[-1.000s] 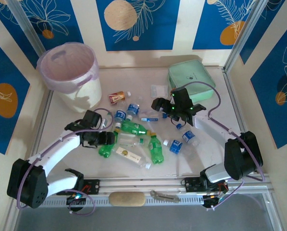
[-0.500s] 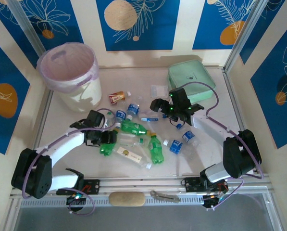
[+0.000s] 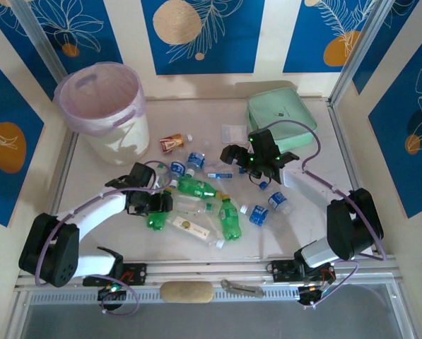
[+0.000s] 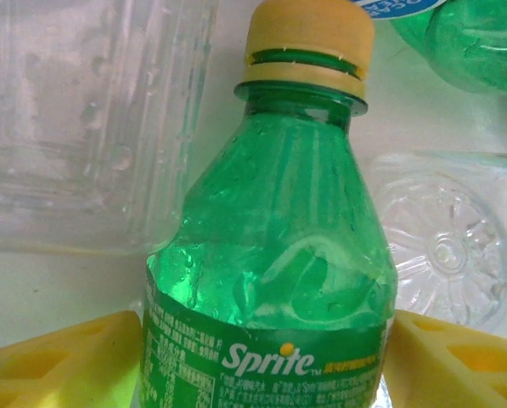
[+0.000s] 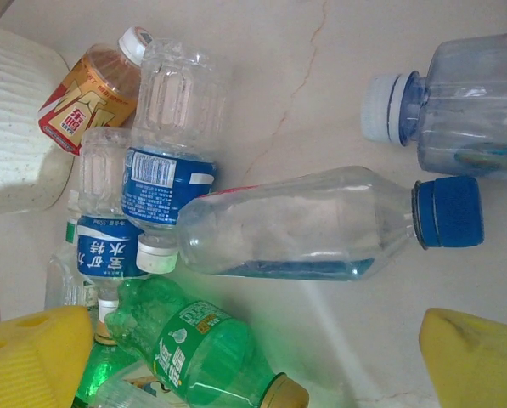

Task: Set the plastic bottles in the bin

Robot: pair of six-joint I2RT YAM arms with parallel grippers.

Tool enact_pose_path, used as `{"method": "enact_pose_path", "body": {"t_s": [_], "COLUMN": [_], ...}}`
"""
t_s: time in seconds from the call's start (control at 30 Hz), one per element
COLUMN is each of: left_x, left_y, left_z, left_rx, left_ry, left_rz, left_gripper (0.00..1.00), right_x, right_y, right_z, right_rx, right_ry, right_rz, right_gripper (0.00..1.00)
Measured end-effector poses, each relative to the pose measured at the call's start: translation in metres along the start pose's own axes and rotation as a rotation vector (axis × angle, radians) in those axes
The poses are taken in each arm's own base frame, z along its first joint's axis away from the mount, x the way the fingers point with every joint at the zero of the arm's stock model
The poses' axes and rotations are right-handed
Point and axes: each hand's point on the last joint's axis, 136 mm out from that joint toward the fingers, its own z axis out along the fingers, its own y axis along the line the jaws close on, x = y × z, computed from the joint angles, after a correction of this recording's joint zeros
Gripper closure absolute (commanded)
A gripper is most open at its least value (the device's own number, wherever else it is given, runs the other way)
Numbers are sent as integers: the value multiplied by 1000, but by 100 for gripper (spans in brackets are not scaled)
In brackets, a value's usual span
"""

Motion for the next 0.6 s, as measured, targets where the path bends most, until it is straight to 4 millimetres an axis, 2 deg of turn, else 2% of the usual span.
{"method": "enact_pose_path", "body": {"t_s": [0.4, 0.6], "left_x": [6, 6], "left_y": [9, 10], "left_z": [7, 8], "left_rx": [-35, -47], "left_ry": [20, 14], "left_rz": [-9, -6], "left_gripper": [30, 46], "right_x": [0, 0], "right_y": [1, 1], "right_z": [0, 0], "right_rx": [-3, -3], "right_ry": [2, 2], "right_rz": [7, 7], "right_gripper": [1, 1]}}
